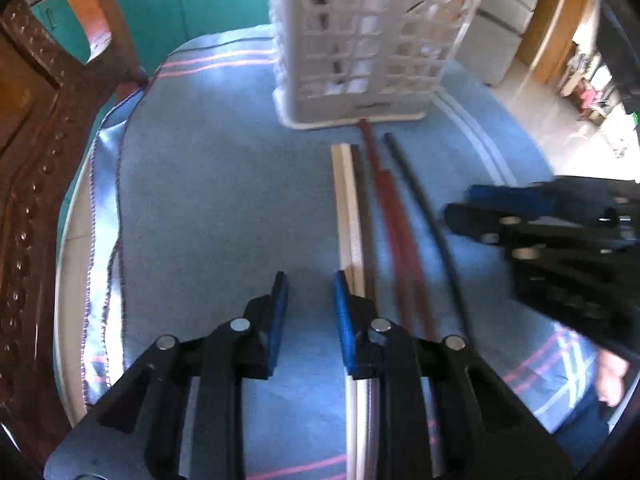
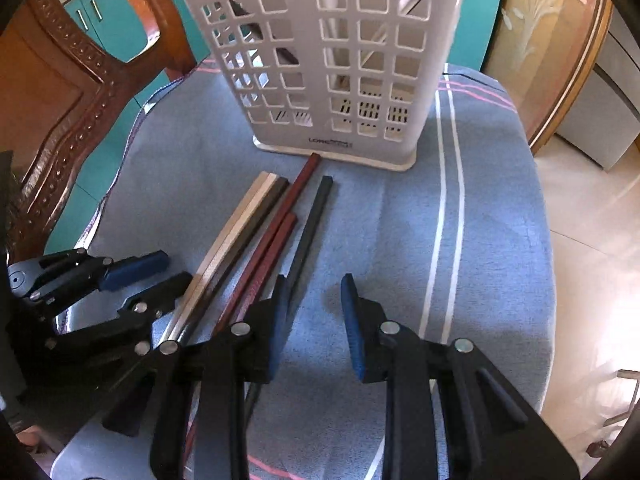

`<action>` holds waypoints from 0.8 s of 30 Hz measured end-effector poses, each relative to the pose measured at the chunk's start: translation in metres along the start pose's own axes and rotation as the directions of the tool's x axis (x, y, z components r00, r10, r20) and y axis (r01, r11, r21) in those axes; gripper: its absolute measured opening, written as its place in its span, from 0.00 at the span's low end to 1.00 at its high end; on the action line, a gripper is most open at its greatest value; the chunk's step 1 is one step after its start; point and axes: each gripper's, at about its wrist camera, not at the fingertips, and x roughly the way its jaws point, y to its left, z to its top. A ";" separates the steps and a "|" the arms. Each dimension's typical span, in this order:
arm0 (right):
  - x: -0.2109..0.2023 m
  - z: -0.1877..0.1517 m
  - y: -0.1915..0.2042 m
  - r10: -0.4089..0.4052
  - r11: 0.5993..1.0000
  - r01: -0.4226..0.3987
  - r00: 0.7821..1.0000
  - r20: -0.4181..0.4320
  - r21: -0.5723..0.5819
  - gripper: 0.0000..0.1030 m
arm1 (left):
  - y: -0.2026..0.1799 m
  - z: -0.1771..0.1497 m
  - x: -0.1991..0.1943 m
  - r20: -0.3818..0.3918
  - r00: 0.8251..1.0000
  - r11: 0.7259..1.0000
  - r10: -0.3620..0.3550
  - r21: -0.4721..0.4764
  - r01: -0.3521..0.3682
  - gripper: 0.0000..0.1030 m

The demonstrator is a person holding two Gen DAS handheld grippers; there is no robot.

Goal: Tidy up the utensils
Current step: 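Move both tools back down to the remaining chopsticks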

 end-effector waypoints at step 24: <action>0.025 0.000 0.031 -0.118 0.987 0.117 0.993 0.003 -0.109 0.30 | 0.012 -0.001 0.003 -0.011 0.994 0.994 0.110 -0.016 -0.111 0.41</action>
